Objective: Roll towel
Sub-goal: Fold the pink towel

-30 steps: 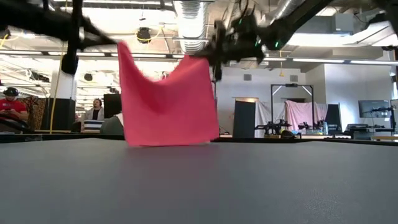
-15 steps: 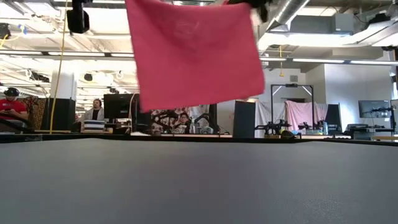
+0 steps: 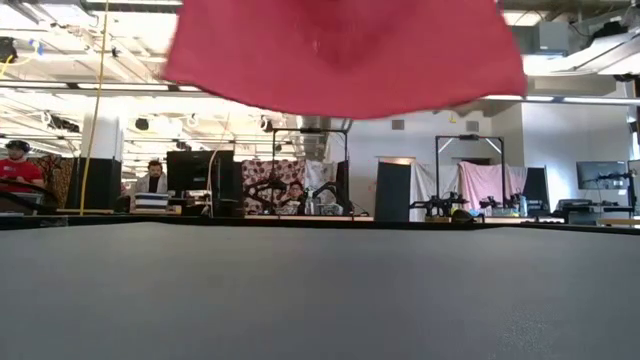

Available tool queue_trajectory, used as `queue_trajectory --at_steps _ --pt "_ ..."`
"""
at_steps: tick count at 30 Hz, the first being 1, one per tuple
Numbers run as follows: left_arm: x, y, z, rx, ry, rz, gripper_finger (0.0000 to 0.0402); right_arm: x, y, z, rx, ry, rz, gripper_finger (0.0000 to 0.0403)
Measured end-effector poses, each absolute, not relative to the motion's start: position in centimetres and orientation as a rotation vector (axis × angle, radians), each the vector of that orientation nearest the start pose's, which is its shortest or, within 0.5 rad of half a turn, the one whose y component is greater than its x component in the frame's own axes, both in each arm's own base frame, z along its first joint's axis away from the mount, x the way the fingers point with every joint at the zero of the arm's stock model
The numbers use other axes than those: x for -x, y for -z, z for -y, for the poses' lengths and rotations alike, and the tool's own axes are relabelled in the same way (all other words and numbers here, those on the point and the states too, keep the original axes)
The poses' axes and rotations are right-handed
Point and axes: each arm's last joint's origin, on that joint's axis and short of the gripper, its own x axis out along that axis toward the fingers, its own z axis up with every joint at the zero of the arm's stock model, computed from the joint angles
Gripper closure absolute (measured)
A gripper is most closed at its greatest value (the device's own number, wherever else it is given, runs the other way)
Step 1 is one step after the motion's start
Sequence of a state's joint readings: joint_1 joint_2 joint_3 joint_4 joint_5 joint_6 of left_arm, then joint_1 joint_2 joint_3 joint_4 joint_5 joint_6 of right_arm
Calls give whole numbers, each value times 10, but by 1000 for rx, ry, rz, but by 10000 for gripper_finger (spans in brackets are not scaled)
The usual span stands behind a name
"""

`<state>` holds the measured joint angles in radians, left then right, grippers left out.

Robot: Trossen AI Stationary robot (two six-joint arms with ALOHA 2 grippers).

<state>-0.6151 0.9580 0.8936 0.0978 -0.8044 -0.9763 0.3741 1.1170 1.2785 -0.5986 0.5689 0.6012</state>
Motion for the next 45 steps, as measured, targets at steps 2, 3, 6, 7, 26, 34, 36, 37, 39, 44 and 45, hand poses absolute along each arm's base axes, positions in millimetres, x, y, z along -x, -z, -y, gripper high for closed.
queue_trajectory --at_steps 2,3,6,7,26,34,36,37,39,44,45 --pt "-180 -364 106 997 -198 63 401 -209 -394 -74 -401 332 -353 383" --pt "-181 -359 108 1002 -220 27 402 -208 -390 -77 -395 347 -376 383" --pt "-183 -340 112 1039 -297 -80 402 -212 -376 -85 -352 410 -441 383" --pt "-184 -333 114 1045 -326 -112 401 -214 -372 -87 -337 423 -463 383" --pt "-190 -283 118 1036 -501 -240 402 -241 -282 -112 -397 648 -655 382" --pt "-185 -237 109 960 -564 -275 401 -235 -243 -99 -303 778 -583 382" --pt "-183 -224 106 971 -576 -272 401 -236 -235 -94 -311 799 -578 382" --pt "-183 -219 105 982 -577 -266 401 -236 -232 -91 -316 807 -580 382" --pt "-182 -211 104 1006 -561 -248 401 -237 -228 -87 -332 816 -589 382" --pt "-185 -211 106 984 -507 -190 401 -242 -227 -84 -390 798 -586 382" --pt "-186 -213 106 970 -498 -172 401 -243 -227 -83 -394 795 -583 382"
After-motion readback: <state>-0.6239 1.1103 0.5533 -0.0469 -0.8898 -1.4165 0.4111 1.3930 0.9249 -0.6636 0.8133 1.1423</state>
